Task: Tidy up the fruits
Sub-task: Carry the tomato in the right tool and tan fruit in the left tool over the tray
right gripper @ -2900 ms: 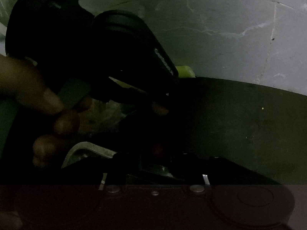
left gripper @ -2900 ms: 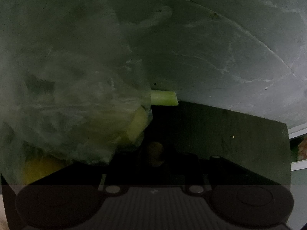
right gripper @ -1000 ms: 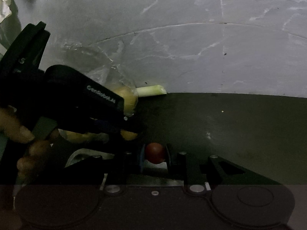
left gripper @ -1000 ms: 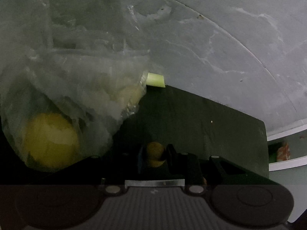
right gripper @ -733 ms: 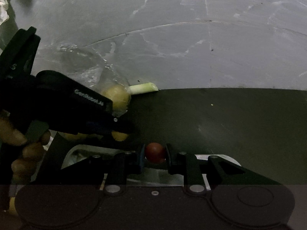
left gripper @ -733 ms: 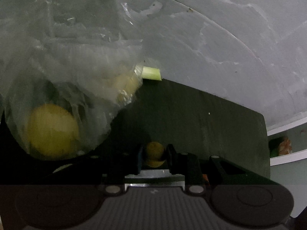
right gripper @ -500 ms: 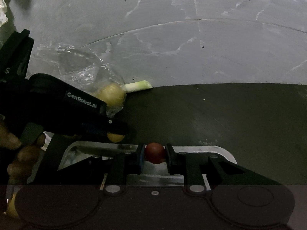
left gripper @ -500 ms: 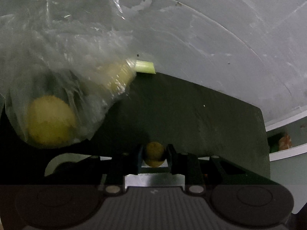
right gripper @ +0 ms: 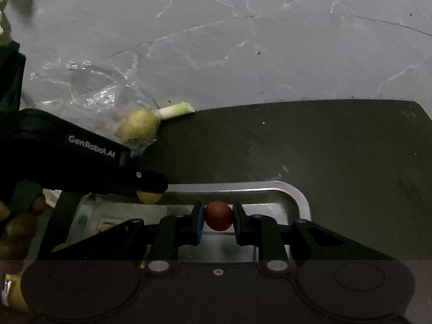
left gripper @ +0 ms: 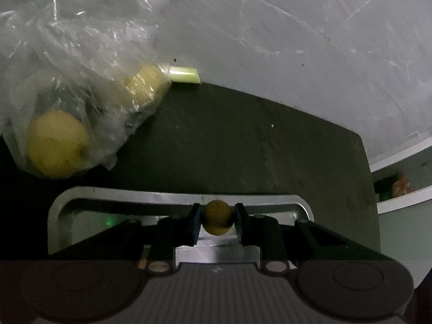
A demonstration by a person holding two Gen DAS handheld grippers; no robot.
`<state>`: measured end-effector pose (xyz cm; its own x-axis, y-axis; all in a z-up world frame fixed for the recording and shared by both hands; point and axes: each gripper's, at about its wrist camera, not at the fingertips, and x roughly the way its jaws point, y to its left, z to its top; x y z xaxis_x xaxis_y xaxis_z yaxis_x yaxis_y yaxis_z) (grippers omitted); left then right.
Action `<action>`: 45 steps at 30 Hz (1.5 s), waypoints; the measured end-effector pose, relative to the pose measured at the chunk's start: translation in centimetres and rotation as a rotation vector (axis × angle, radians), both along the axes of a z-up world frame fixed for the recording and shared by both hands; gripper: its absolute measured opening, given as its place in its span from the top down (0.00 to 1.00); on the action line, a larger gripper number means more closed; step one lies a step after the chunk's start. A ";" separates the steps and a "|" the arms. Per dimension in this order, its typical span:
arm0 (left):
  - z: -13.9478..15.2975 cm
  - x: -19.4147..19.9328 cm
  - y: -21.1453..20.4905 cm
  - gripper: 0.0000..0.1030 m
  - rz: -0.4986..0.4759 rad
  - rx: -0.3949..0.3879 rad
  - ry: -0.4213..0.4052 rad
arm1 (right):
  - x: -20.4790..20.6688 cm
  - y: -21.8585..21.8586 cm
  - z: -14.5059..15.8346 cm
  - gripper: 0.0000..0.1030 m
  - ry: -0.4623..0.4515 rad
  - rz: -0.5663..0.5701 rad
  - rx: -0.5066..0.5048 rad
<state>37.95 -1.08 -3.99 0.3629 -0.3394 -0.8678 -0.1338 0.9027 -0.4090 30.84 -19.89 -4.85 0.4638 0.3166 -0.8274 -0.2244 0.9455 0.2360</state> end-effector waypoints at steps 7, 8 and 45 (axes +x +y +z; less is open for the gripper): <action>-0.2 -1.0 -0.9 0.73 -0.021 0.001 0.015 | -0.4 -0.6 -0.5 0.77 0.018 -0.021 -0.009; -0.3 -1.0 -1.0 0.73 -0.022 0.001 0.017 | -0.4 -0.7 -0.5 0.77 0.021 -0.023 -0.010; -1.9 -1.8 -2.3 0.72 -0.023 0.025 0.059 | -1.0 -1.3 -1.9 0.73 0.075 -0.046 -0.039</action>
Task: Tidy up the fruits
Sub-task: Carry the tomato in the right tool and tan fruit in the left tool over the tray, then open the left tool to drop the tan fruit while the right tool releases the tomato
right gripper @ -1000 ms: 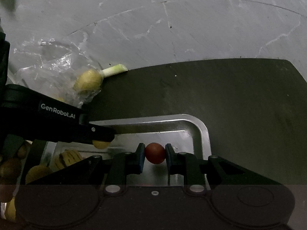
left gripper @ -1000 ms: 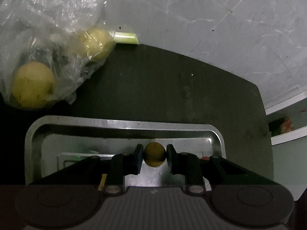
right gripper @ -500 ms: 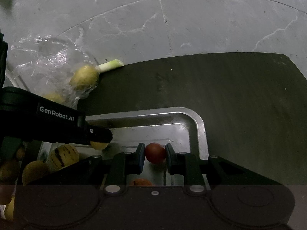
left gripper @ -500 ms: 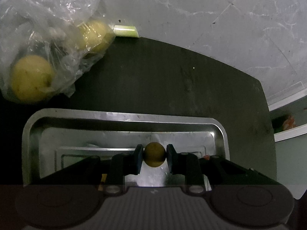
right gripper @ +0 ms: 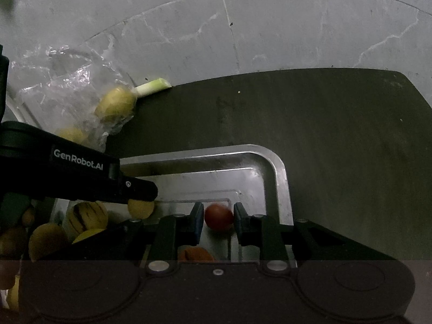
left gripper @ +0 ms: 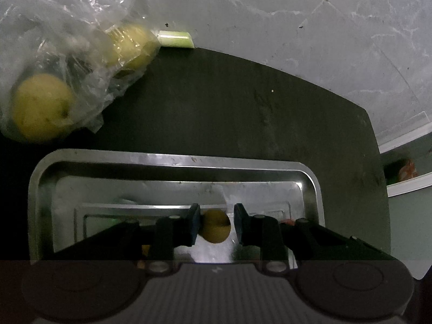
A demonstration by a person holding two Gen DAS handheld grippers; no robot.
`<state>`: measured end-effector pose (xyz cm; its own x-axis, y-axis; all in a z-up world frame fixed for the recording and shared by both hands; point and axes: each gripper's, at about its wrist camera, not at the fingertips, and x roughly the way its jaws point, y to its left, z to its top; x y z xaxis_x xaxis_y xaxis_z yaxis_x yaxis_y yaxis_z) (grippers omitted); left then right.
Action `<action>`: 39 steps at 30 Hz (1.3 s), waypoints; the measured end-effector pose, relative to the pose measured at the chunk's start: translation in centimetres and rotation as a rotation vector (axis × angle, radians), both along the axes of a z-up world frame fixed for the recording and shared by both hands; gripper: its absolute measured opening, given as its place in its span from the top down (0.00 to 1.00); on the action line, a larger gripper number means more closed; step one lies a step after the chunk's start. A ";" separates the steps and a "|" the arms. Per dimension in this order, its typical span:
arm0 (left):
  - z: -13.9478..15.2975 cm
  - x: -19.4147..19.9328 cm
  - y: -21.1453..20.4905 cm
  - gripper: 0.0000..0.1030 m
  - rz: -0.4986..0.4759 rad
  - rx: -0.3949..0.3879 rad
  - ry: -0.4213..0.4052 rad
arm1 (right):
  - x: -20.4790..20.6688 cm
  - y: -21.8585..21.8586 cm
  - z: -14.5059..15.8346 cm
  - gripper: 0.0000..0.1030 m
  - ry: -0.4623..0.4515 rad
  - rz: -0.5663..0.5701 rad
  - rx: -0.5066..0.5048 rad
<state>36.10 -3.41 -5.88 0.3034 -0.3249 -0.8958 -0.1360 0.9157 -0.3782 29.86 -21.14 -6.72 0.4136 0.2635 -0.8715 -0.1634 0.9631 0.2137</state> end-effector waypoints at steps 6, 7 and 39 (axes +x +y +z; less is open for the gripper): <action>0.0 -0.1 -0.1 0.65 0.001 -0.001 0.004 | -0.1 0.0 0.2 0.69 -0.004 0.000 -0.005; 0.0 -0.2 -0.1 0.63 0.001 0.000 0.003 | -0.1 0.0 0.2 0.67 -0.006 -0.001 -0.006; 5.6 -4.4 2.9 0.01 0.090 0.091 -0.184 | -4.3 0.4 3.9 0.05 -0.209 0.028 -0.092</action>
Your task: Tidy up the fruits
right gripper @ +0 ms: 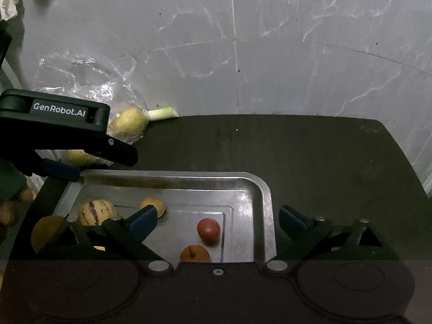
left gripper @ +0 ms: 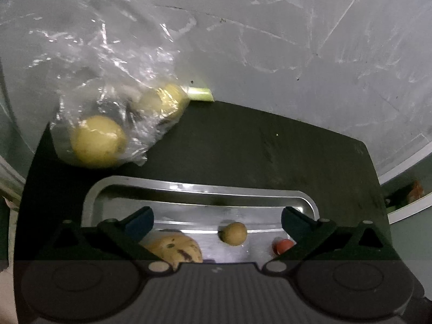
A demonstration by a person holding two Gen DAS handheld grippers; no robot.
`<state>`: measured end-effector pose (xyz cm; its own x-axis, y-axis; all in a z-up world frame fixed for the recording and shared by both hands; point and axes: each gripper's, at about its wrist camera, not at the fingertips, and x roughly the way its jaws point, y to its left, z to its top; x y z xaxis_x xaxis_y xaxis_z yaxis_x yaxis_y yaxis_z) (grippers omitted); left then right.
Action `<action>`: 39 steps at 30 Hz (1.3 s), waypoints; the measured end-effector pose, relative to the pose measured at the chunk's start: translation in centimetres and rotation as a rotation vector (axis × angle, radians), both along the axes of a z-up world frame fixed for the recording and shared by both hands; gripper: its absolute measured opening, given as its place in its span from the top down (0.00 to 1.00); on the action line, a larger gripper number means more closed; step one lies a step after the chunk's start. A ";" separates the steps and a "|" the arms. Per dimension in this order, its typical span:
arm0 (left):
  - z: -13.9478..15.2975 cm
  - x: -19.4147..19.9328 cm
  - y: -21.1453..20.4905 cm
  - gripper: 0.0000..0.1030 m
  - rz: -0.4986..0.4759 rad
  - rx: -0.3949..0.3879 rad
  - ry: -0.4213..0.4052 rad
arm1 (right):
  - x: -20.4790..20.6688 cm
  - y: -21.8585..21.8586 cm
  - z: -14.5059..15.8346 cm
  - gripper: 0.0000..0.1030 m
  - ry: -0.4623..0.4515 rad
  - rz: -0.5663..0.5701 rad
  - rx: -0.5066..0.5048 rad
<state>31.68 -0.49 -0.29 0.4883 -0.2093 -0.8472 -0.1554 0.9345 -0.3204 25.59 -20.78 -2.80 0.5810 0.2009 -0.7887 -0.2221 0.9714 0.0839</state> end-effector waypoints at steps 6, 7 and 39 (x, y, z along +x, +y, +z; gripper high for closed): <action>0.8 -1.5 0.5 0.01 -0.007 0.041 -0.036 | -1.6 0.2 0.6 0.02 -0.031 -0.039 -0.004; 0.9 -1.8 0.7 0.01 -0.011 0.047 -0.041 | -1.9 0.3 0.7 0.02 -0.036 -0.047 -0.003; 4.0 -15.0 -1.4 0.01 0.094 0.236 -0.223 | -9.2 -2.2 3.9 0.01 -0.179 0.025 0.032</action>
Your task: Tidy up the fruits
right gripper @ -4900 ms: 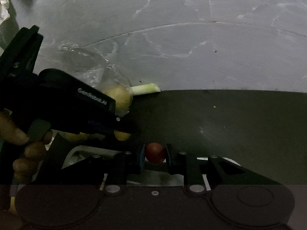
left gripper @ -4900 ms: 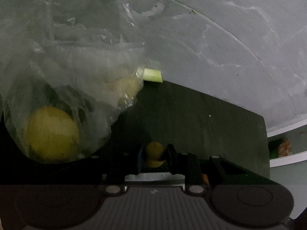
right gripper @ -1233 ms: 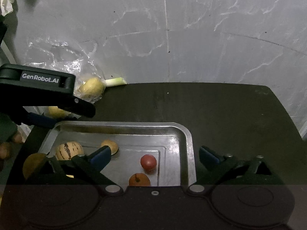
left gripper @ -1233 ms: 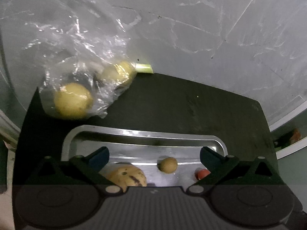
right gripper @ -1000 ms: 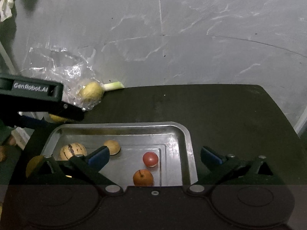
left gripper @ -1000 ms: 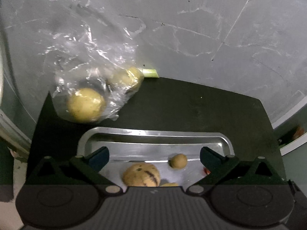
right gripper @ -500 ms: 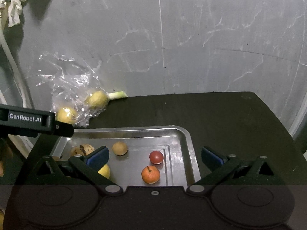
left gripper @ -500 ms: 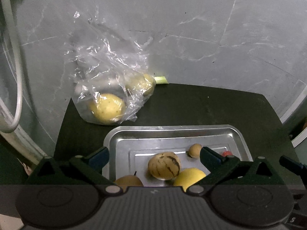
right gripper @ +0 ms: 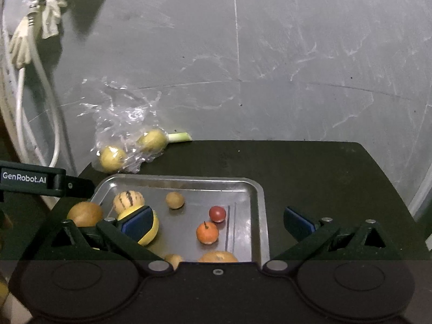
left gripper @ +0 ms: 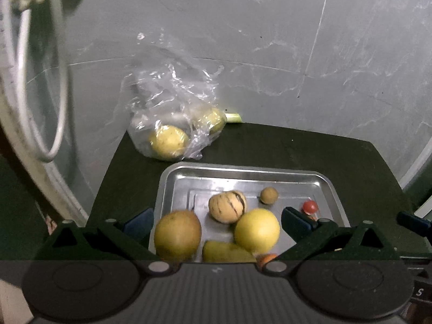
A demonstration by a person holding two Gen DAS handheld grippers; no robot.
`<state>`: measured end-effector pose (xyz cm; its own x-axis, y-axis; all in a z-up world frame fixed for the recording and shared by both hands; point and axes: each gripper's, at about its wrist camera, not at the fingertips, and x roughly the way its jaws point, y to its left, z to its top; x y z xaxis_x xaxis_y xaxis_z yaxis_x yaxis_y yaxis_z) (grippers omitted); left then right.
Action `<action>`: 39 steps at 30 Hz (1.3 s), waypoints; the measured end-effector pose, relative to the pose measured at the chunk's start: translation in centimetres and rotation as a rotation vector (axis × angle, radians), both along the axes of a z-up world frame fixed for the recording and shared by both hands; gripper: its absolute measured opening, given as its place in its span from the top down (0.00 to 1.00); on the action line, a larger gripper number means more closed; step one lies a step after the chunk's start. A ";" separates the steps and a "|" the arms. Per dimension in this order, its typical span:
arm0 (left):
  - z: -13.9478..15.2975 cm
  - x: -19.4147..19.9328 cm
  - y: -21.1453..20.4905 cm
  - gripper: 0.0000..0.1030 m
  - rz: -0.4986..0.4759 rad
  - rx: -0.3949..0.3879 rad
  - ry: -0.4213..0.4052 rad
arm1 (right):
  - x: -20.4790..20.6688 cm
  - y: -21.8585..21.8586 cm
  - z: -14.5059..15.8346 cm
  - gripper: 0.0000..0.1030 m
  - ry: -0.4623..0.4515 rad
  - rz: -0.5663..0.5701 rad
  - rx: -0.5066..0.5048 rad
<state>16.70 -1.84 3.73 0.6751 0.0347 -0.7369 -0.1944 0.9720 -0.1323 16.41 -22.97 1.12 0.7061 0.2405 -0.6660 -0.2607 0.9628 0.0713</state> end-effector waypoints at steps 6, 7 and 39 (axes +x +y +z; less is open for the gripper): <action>0.4 -3.8 -1.5 0.01 0.066 0.003 -0.019 | -2.5 -1.9 0.8 0.01 -0.016 0.039 0.008; 0.4 -4.5 -1.7 0.01 0.075 0.006 -0.021 | -2.9 -2.2 0.9 0.01 -0.015 0.046 0.010; -0.5 -14.9 -0.4 0.01 0.064 0.054 -0.045 | -10.7 -1.1 1.0 0.01 0.030 0.113 -0.001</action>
<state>1.81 -2.22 3.24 0.7028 0.1174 -0.7016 -0.2512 0.9637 -0.0904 5.71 -24.06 2.09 0.6544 0.3174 -0.6863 -0.3657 0.9273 0.0801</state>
